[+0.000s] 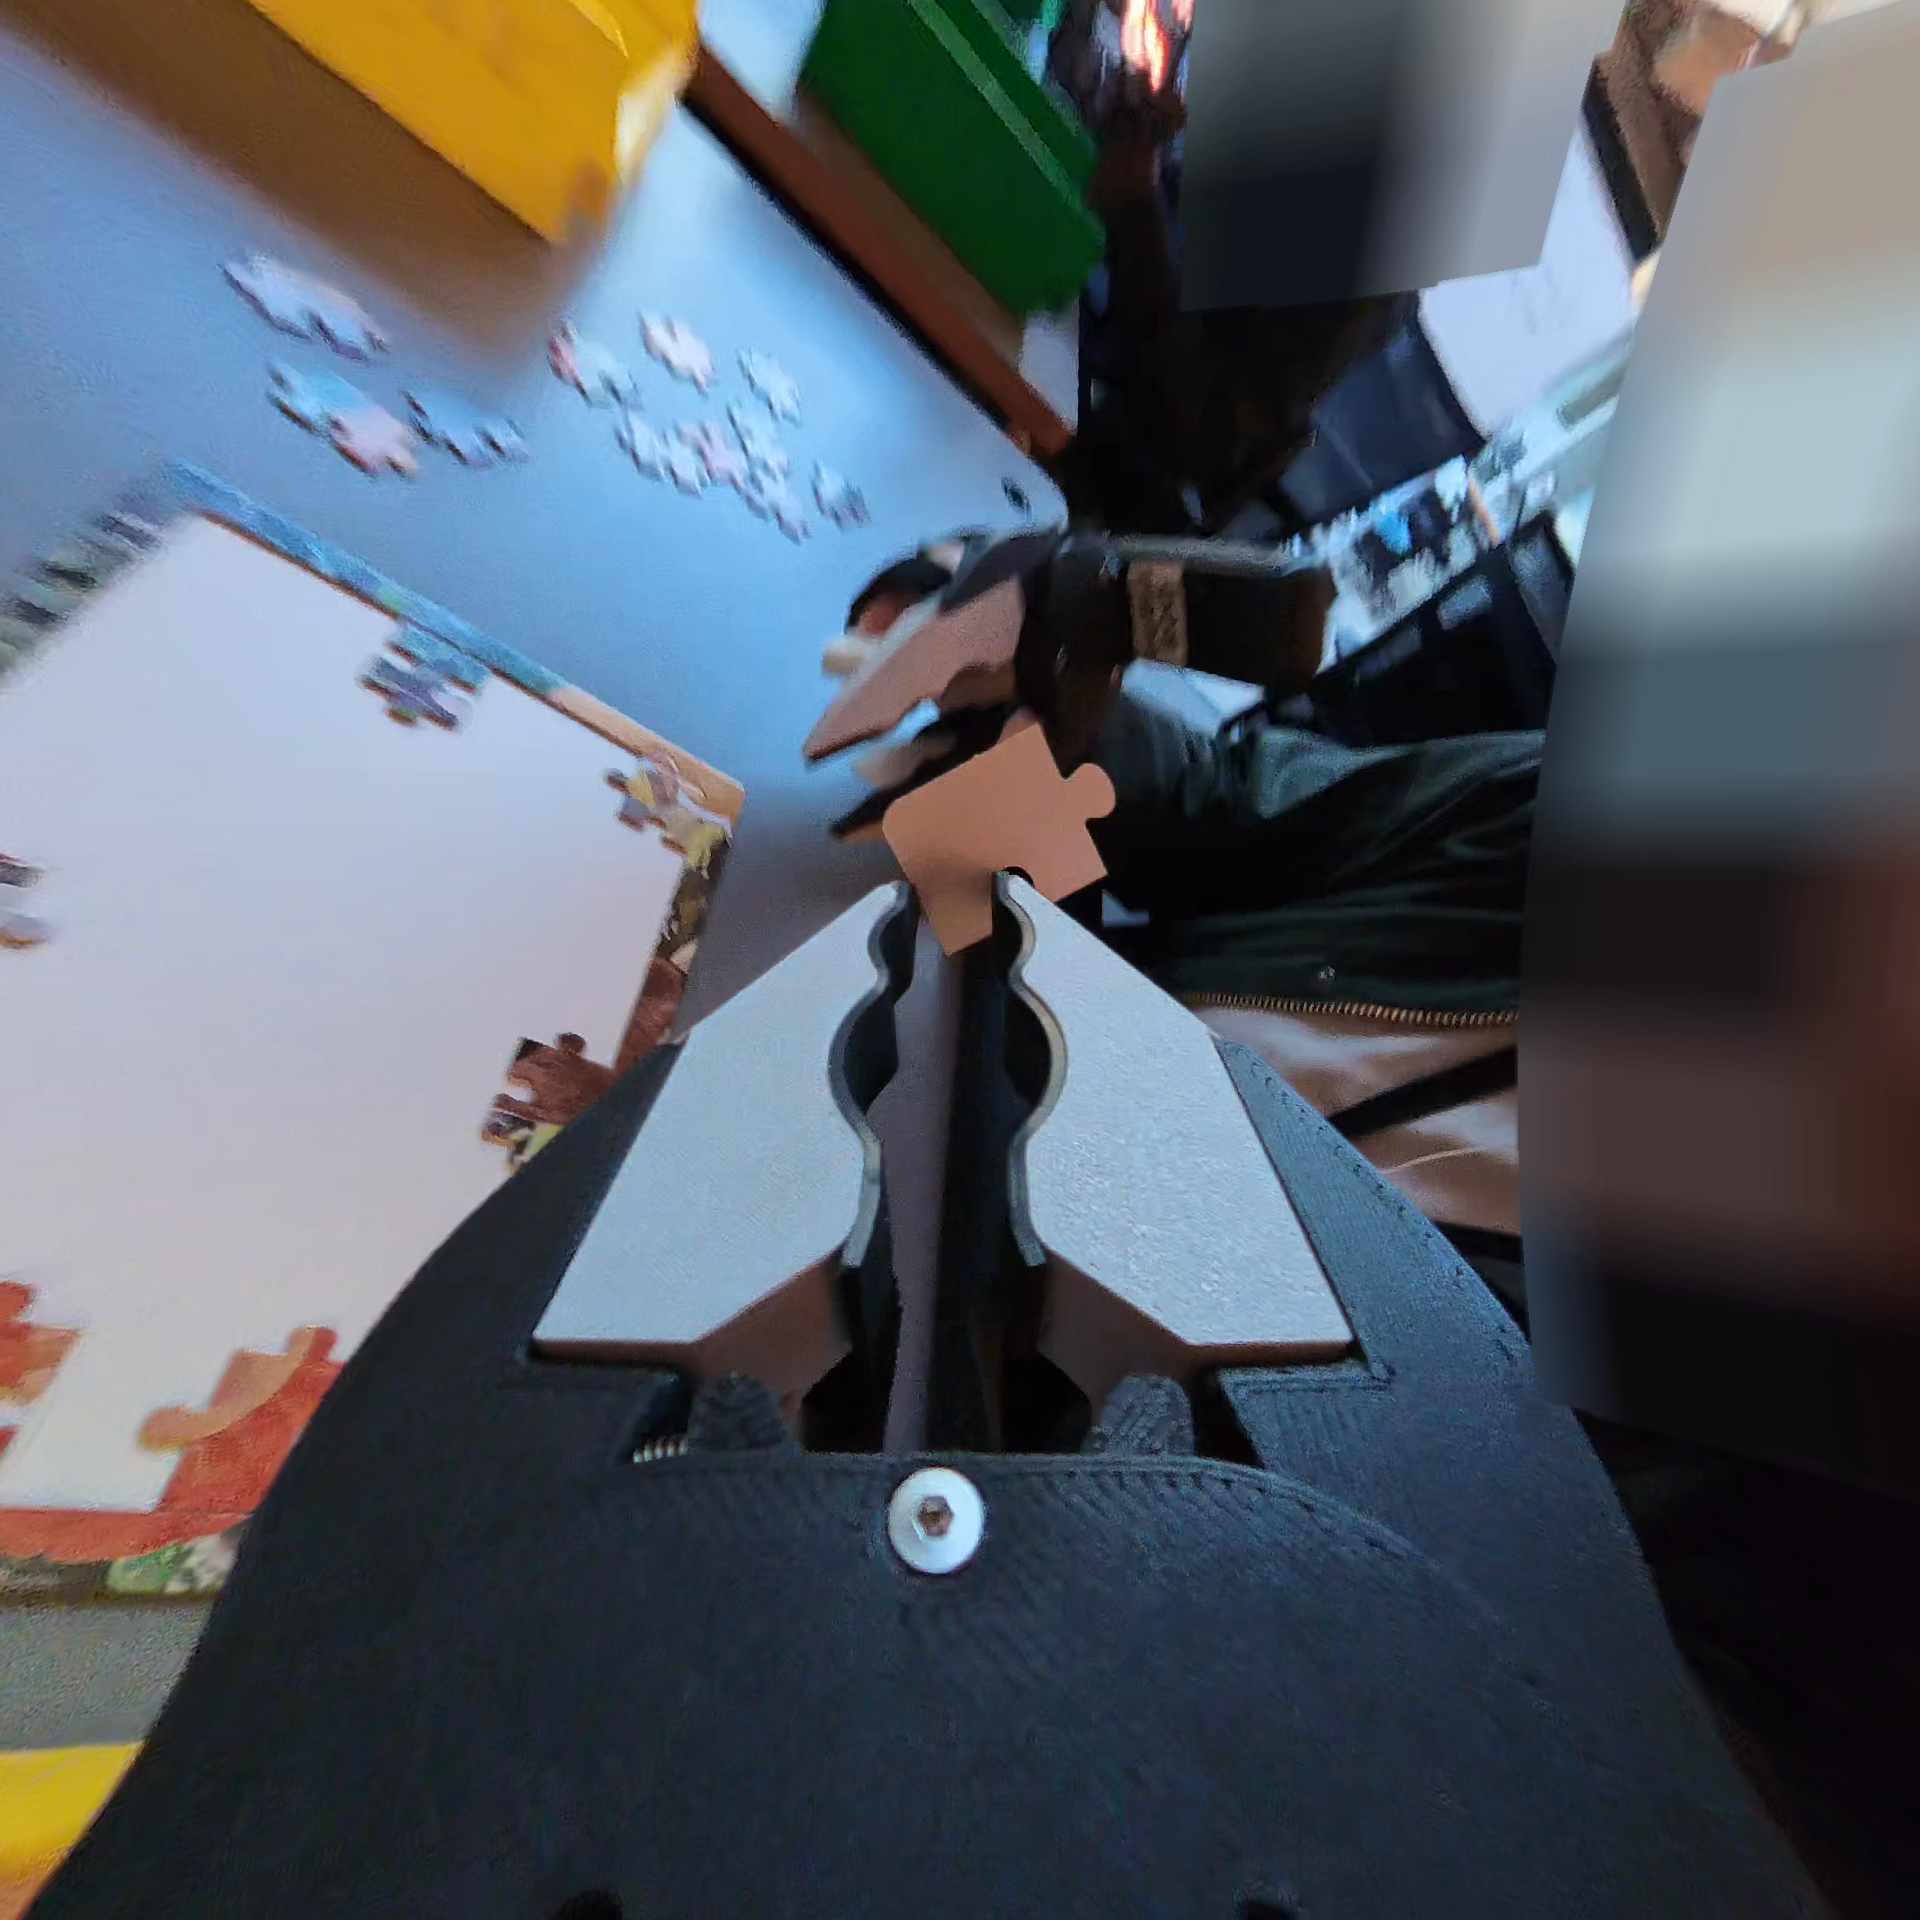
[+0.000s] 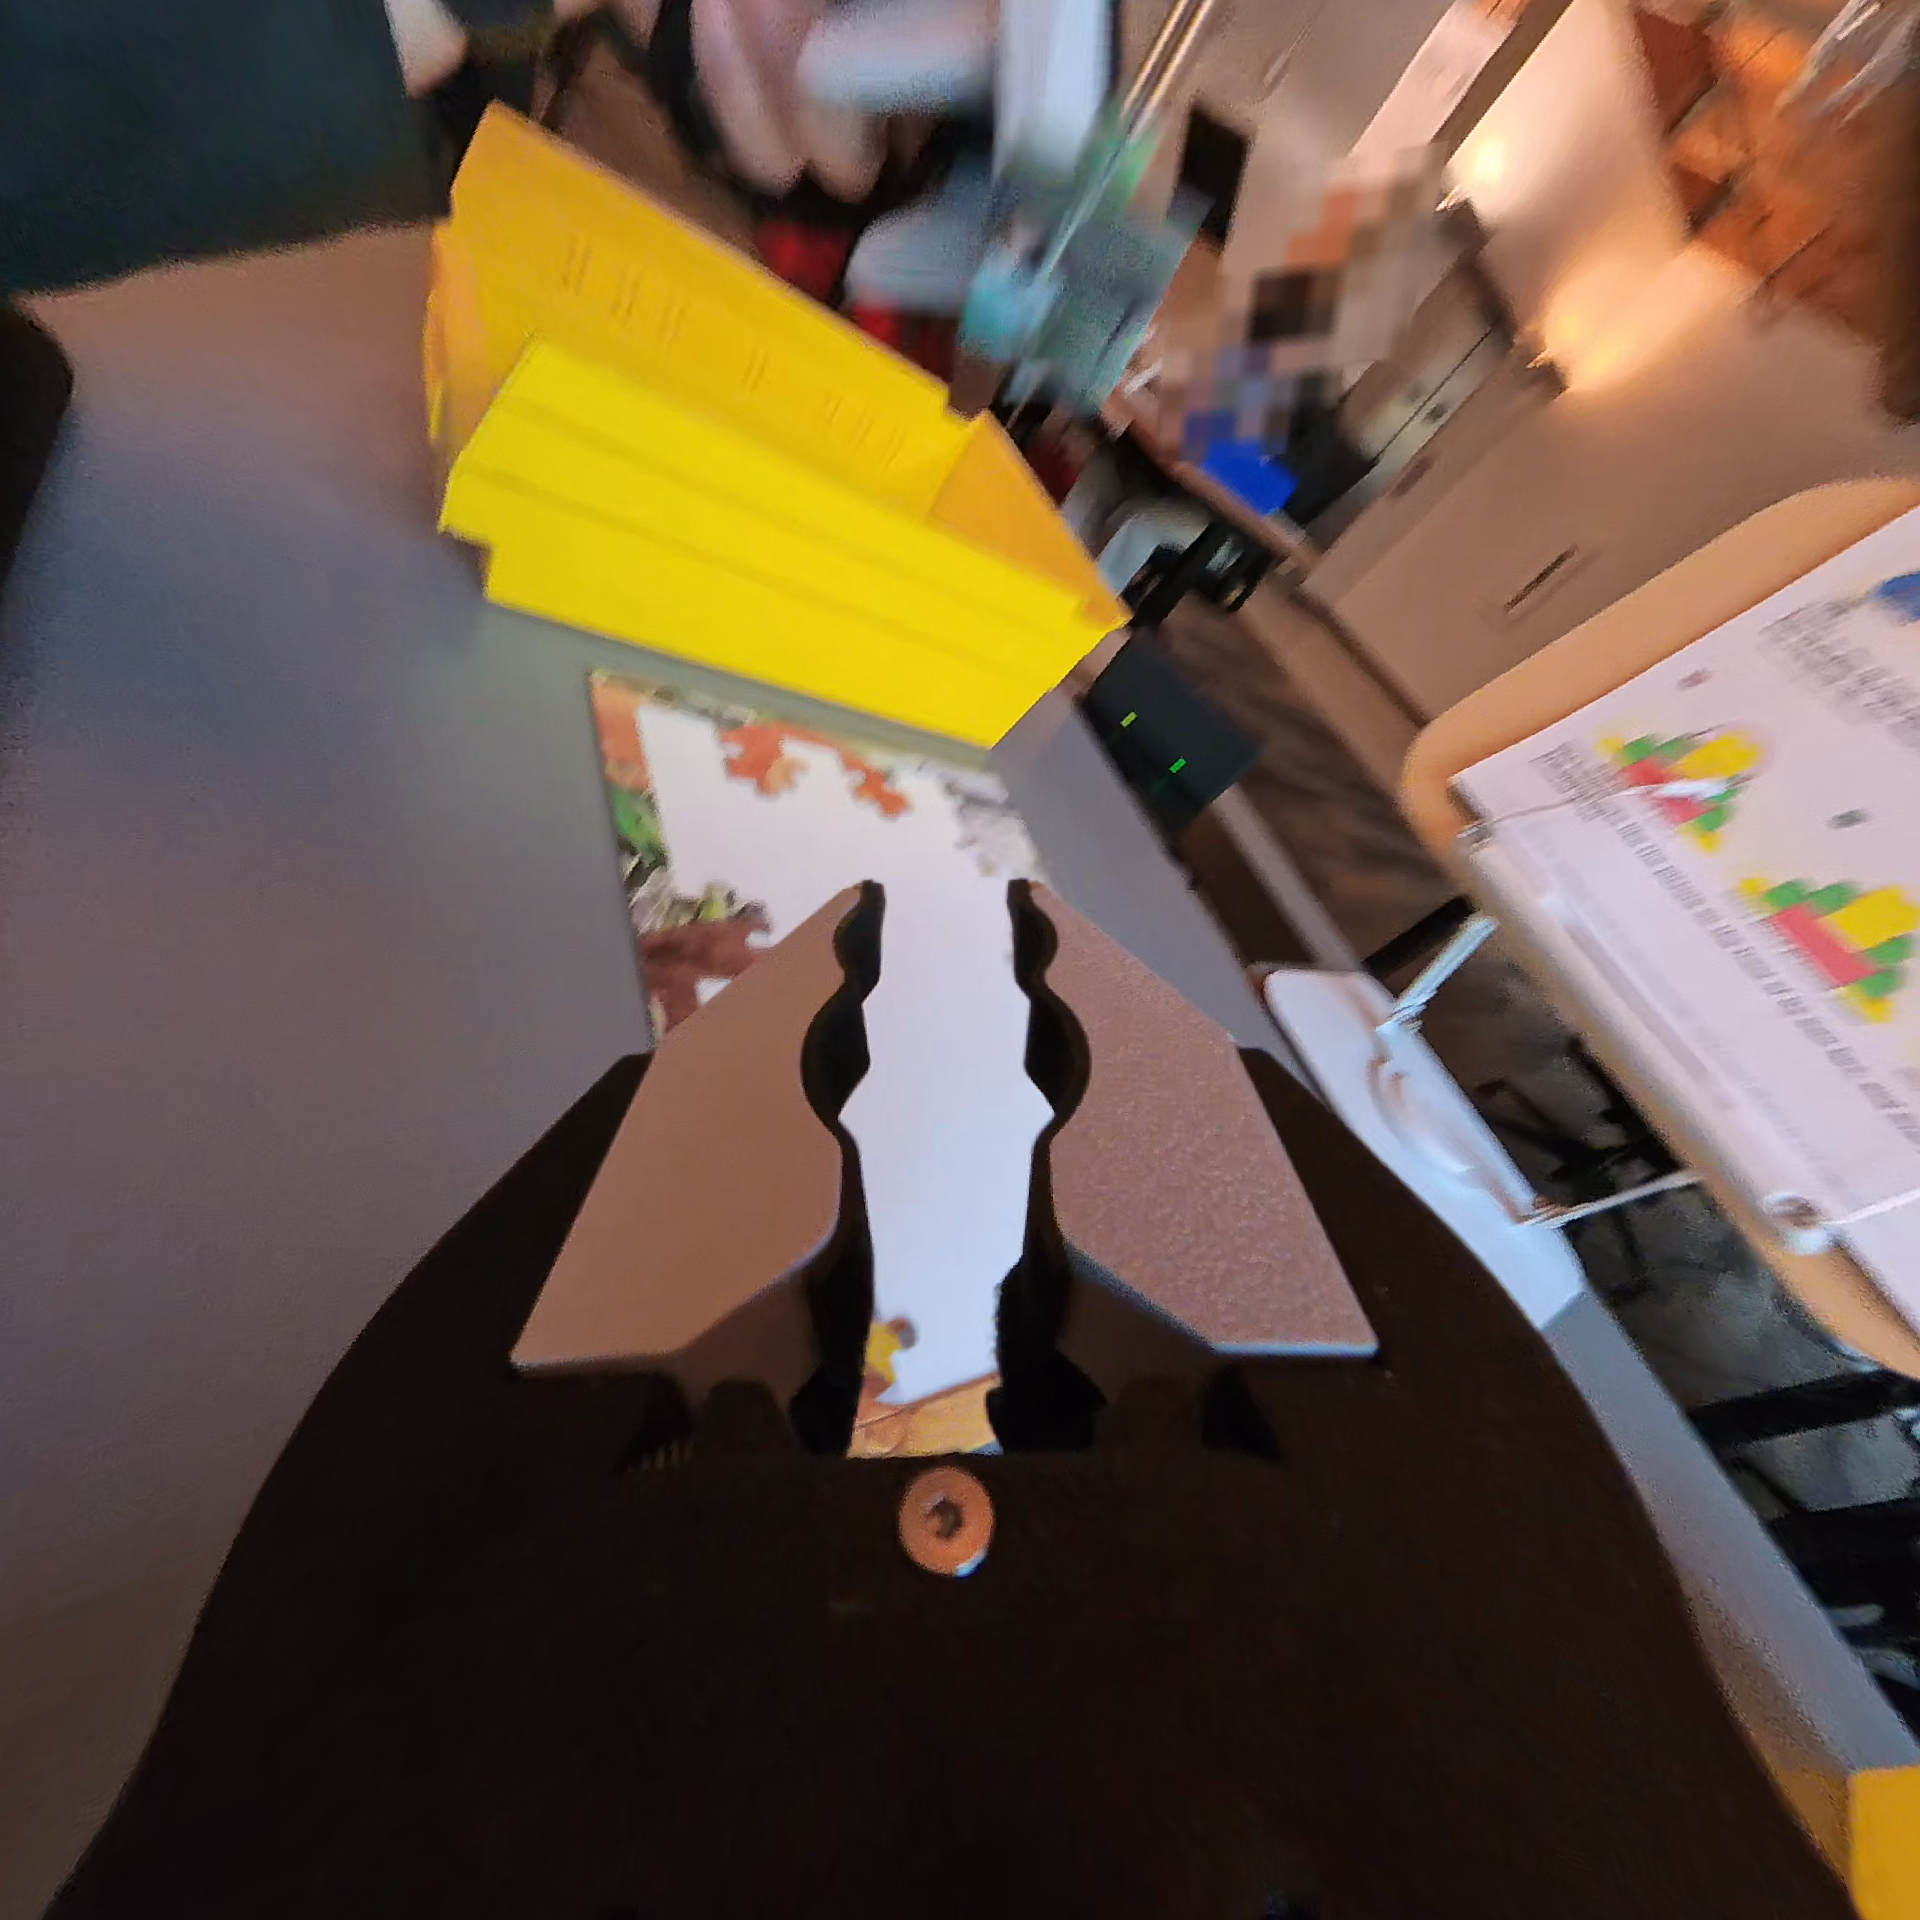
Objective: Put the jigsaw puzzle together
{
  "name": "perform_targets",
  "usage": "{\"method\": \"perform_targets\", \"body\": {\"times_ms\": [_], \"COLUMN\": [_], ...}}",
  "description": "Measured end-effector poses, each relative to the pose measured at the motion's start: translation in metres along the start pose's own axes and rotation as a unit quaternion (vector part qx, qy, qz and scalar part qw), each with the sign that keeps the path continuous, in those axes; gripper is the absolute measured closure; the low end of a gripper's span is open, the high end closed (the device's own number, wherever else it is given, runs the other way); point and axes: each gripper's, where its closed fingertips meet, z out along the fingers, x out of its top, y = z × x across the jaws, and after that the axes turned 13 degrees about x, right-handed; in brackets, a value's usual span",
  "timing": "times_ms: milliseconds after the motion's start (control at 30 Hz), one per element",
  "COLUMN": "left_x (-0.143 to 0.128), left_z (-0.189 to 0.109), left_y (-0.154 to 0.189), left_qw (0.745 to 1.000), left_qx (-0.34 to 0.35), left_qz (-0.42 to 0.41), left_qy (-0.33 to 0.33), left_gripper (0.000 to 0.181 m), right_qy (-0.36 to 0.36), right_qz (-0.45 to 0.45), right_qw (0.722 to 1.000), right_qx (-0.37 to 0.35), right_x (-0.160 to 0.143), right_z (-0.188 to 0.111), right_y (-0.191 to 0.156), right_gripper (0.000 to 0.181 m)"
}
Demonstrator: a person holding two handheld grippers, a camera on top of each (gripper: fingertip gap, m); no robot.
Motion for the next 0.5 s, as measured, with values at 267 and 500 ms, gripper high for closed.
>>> {"method": "perform_targets", "body": {"times_ms": [267, 500], "left_x": [-0.046, -0.068], "left_z": [0.068, 0.082], "left_y": [-0.026, -0.037], "left_qw": [0.982, 0.967], "left_qx": [0.081, 0.105], "left_qz": [-0.015, -0.016], "left_qy": [-0.169, -0.231], "left_gripper": [0.169, 0.169], "right_qy": [-0.047, -0.094], "right_qz": [-0.159, -0.209], "right_qw": [0.985, 0.973], "right_qx": [-0.043, -0.015], "right_x": [0.011, 0.0], "right_z": [-0.002, 0.019], "right_y": [-0.01, -0.029], "right_gripper": [0.14, 0.143]}}
